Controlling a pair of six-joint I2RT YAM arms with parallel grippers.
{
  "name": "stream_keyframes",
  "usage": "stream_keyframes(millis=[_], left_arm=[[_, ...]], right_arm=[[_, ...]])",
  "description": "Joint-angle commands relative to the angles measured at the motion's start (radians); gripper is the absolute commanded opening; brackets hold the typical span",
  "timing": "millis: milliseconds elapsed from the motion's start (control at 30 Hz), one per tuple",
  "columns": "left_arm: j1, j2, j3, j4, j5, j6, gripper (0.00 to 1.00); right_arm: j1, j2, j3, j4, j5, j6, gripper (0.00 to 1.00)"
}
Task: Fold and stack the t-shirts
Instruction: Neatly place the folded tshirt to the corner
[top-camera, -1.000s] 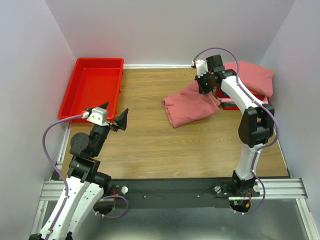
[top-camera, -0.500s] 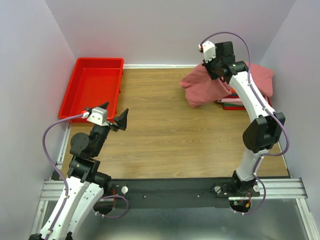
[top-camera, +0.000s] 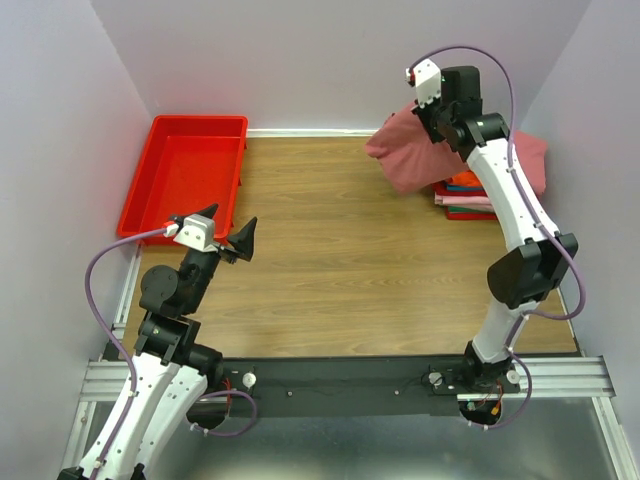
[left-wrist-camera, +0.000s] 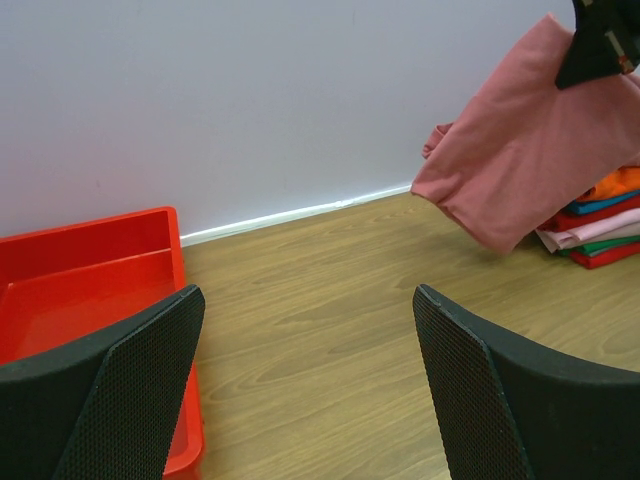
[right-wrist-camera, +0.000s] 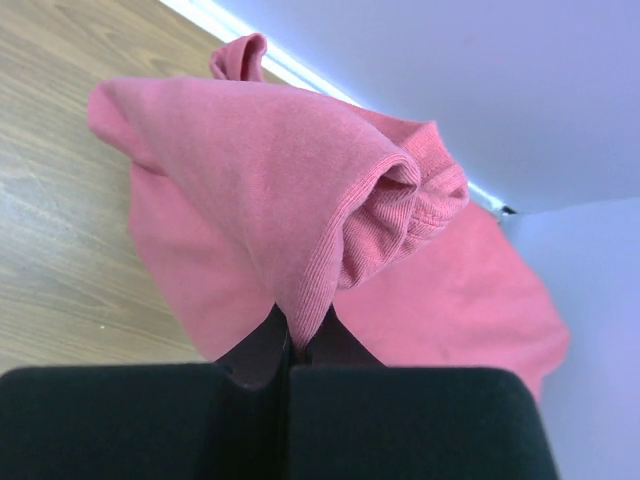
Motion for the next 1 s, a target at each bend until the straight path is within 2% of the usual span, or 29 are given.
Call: stream_keyframes(millis=[0, 300, 967], left_arm=[[-0.007, -0.011, -0.014, 0.028, 0.022, 0.004, 0.92], [-0.007, -0.009, -0.015, 0.029, 0.022, 0.005, 0.92], [-0.008, 0.002, -0.019, 0.034, 0.032, 0.005, 0.92]], right_arm=[[0.004, -0.078, 0.064, 0.016, 0.062, -0.025, 0.0], [-0.006, -0.119, 0.094, 0.03, 0.107, -0.048, 0.0], [-0.114, -0.158, 0.12, 0.076, 0.122, -0.074, 0.0]])
